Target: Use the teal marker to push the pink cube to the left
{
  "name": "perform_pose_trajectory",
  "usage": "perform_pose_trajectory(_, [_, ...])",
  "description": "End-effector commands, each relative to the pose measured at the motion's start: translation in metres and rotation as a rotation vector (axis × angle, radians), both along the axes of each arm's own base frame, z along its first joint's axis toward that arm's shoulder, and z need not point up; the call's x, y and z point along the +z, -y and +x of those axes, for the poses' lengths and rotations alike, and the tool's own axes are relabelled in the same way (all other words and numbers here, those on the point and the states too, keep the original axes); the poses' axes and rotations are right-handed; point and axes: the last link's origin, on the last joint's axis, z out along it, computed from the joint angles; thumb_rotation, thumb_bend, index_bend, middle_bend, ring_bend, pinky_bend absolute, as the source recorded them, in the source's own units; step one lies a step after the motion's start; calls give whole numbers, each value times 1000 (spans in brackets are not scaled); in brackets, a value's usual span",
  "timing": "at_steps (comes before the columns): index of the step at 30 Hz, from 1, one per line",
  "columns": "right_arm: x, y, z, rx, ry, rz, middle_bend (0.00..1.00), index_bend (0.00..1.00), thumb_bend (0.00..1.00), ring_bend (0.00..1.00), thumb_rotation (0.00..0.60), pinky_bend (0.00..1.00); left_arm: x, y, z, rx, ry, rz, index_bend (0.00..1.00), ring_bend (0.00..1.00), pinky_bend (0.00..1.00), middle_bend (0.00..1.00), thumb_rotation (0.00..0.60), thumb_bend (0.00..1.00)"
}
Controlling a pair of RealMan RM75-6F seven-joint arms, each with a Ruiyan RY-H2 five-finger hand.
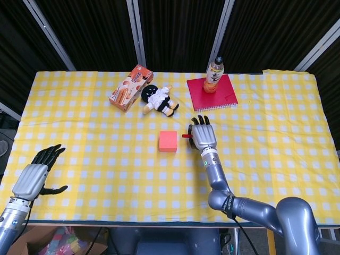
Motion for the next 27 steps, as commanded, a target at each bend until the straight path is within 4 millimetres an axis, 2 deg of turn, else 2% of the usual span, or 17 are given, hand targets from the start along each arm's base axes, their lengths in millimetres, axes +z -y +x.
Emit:
perform_pose_trajectory(1, [-4,0,6,16,8,6,180,572,598,19,600,0,0,0,0,1,3,1,0,0,0,0,600,0])
perform_pose_trajectory(11, [-26,-13,29,104,35,54,183,572,598,24,600,0,1,-1,0,-1,11,3,0,0,0,0,600,0])
perform_pose_trajectory(18, [-33,-25,44,160,60,80,183,572,598,24,600,0,1,0,0,-2,12,3,0,0,0,0,600,0])
perform_pose_trajectory(23, [-36,-34,51,195,63,95,183,572,598,24,600,0,1,0,1,-2,13,2,0,0,0,0,600,0])
perform_pose_trajectory(27, [-36,-35,49,193,43,90,183,572,598,24,600,0,2,0,1,-1,14,4,0,0,0,0,600,0])
